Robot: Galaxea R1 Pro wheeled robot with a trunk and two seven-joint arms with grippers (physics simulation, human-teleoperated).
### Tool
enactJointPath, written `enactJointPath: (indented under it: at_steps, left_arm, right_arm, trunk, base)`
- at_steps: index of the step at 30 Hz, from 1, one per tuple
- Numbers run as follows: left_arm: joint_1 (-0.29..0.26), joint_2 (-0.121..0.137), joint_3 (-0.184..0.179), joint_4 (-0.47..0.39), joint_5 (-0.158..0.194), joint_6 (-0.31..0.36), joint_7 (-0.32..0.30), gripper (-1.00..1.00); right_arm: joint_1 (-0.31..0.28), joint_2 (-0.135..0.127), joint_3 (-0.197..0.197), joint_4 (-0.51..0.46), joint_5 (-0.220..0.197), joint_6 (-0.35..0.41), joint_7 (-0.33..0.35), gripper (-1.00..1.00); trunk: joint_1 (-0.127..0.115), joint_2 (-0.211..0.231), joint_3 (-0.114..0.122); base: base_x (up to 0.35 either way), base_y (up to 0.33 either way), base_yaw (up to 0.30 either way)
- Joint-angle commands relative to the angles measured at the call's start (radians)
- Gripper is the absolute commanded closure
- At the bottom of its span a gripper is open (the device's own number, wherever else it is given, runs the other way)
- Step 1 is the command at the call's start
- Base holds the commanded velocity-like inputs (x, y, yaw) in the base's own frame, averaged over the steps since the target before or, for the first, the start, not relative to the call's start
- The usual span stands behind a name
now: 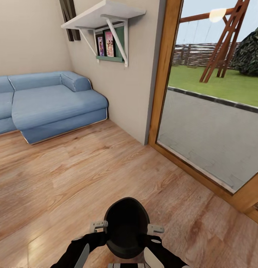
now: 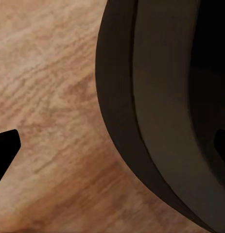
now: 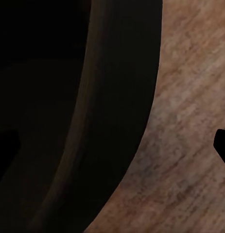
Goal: Place each of the two pumpkins and all three candles from the living room inside a cabinet in the living room (use any cabinet), then make sure every cabinet is closed, and position the cauldron so it is next to a table in the living room.
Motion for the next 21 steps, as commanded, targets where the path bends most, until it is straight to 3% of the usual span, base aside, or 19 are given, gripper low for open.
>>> enactJointPath:
  at_steps: [1, 17, 21]
  left_arm:
    - [0.000, 0.000, 0.000, 0.002, 0.004, -0.004, 0.000, -1.00]
    - [0.000, -0.001, -0.001, 0.006, 0.003, -0.015, -0.001, -1.00]
    - [0.000, -0.011, -0.002, 0.008, 0.004, -0.030, -0.001, -1.00]
  right_arm:
    - [-0.001, -0.001, 0.008, -0.002, -0.003, 0.005, -0.008, -1.00]
    - [-0.001, -0.001, 0.008, -0.002, -0.003, 0.005, -0.008, -1.00]
    - [-0.001, -0.001, 0.009, -0.002, -0.003, 0.005, -0.008, -1.00]
  trunk:
    - [0.000, 0.000, -0.001]
    - [0.000, 0.000, -0.001]
    - [0.000, 0.000, -0.001]
  base:
    - [0.000, 0.000, 0.000]
    - [0.000, 0.000, 0.000]
    - [0.000, 0.000, 0.000]
